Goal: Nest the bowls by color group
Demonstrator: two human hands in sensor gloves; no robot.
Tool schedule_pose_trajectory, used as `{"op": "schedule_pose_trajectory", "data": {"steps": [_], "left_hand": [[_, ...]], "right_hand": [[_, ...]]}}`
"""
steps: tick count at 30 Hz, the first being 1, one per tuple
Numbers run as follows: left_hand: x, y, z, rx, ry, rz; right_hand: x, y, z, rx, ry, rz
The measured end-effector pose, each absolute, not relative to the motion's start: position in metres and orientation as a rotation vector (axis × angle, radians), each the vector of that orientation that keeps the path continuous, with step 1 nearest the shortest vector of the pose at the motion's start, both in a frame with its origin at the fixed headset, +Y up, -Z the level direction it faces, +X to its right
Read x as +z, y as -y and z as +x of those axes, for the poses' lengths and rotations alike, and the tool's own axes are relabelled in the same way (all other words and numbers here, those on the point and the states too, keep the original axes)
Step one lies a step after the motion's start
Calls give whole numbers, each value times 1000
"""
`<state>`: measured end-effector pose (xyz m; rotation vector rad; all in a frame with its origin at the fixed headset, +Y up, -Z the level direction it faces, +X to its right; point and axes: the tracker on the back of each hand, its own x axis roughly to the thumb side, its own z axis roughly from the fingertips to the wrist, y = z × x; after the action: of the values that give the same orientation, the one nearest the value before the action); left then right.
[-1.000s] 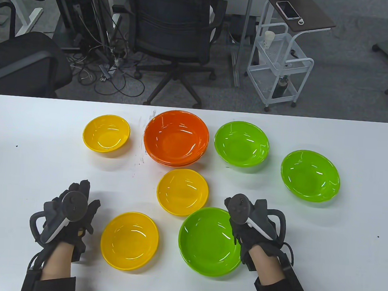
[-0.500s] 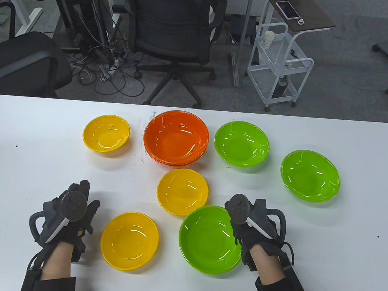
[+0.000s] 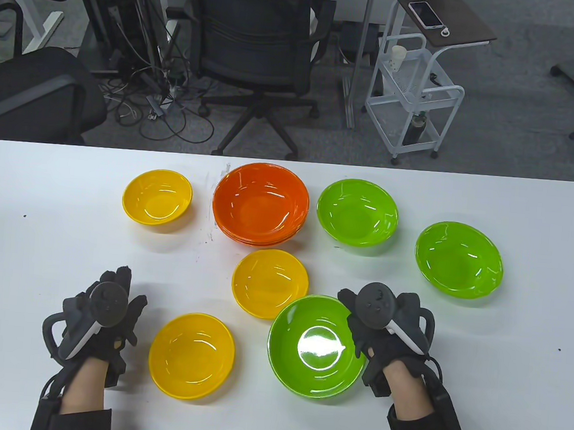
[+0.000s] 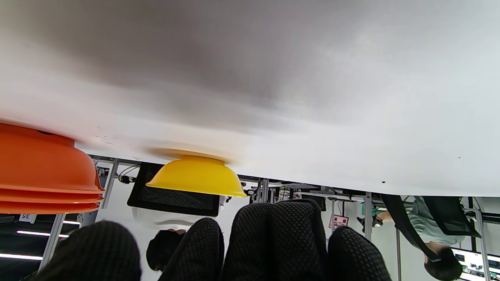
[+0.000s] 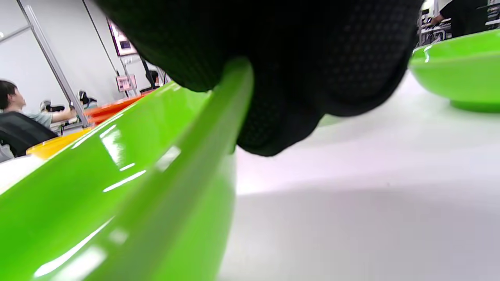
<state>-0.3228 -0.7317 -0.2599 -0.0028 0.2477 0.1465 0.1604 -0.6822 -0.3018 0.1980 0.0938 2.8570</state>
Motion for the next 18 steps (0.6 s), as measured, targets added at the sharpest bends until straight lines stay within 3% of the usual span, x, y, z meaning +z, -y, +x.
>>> {"op": "schedule_pose_trajectory", "data": {"steps": [11, 18], "left_hand": [[-260, 732, -323, 156, -246, 3], [-261, 732, -322, 158, -238, 8]], "right_hand": [[-320, 658, 185, 2640, 88, 44], [-348, 652, 195, 2534, 270, -206]]}}
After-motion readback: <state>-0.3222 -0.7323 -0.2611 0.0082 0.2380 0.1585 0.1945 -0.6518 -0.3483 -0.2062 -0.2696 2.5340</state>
